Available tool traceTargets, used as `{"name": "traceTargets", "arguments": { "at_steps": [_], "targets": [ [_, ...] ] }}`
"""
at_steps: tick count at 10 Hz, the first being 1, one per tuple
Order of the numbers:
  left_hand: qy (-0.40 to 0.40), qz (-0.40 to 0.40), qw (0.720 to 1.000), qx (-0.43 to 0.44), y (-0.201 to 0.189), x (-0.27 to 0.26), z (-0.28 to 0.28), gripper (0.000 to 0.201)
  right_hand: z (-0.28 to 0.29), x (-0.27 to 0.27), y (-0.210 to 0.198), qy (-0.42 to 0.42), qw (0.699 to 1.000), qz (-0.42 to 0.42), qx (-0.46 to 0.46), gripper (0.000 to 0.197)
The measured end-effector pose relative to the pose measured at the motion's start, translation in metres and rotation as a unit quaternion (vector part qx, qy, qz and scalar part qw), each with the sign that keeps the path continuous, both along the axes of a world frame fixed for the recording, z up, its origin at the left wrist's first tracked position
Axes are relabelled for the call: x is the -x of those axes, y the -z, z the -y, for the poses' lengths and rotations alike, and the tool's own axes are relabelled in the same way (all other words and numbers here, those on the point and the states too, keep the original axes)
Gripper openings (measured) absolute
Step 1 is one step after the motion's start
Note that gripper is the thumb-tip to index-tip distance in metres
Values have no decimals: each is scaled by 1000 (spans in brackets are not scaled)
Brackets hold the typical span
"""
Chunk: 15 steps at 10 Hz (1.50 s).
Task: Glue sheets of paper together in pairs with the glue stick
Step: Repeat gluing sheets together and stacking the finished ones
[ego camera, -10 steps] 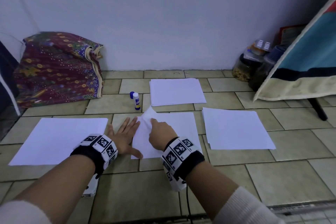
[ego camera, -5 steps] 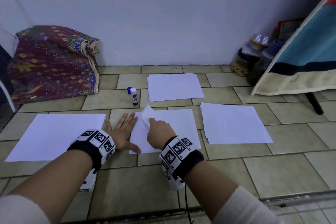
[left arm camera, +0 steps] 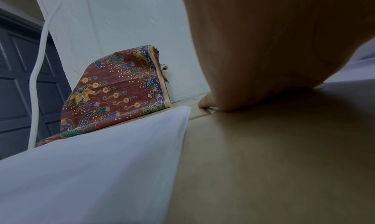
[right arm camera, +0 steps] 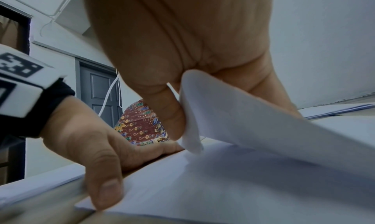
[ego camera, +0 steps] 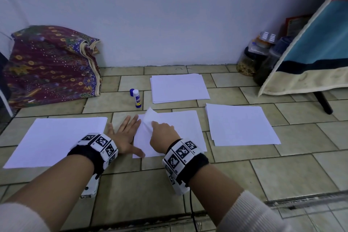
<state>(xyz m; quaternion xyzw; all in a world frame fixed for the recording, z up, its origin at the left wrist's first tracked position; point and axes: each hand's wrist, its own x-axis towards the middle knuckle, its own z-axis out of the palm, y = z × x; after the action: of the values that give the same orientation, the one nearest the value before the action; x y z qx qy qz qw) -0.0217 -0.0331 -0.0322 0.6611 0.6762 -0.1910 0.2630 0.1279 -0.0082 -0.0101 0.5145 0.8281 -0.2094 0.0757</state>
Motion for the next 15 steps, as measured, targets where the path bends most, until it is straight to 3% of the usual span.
{"name": "traceTargets", "arguments": {
  "at_steps": [9, 12, 15],
  "targets": [
    [-2, -5, 1000, -12, 7, 3, -2, 122, 3, 1, -4, 19, 999, -13, 23, 34],
    [-5, -10, 1000, -9, 6, 2, -1, 133, 4, -1, -5, 38, 998, -38, 37, 48],
    [-19, -16, 1000, -11, 5, 2, 0, 146, 2, -4, -12, -10, 999, -15, 51, 51]
  ]
}}
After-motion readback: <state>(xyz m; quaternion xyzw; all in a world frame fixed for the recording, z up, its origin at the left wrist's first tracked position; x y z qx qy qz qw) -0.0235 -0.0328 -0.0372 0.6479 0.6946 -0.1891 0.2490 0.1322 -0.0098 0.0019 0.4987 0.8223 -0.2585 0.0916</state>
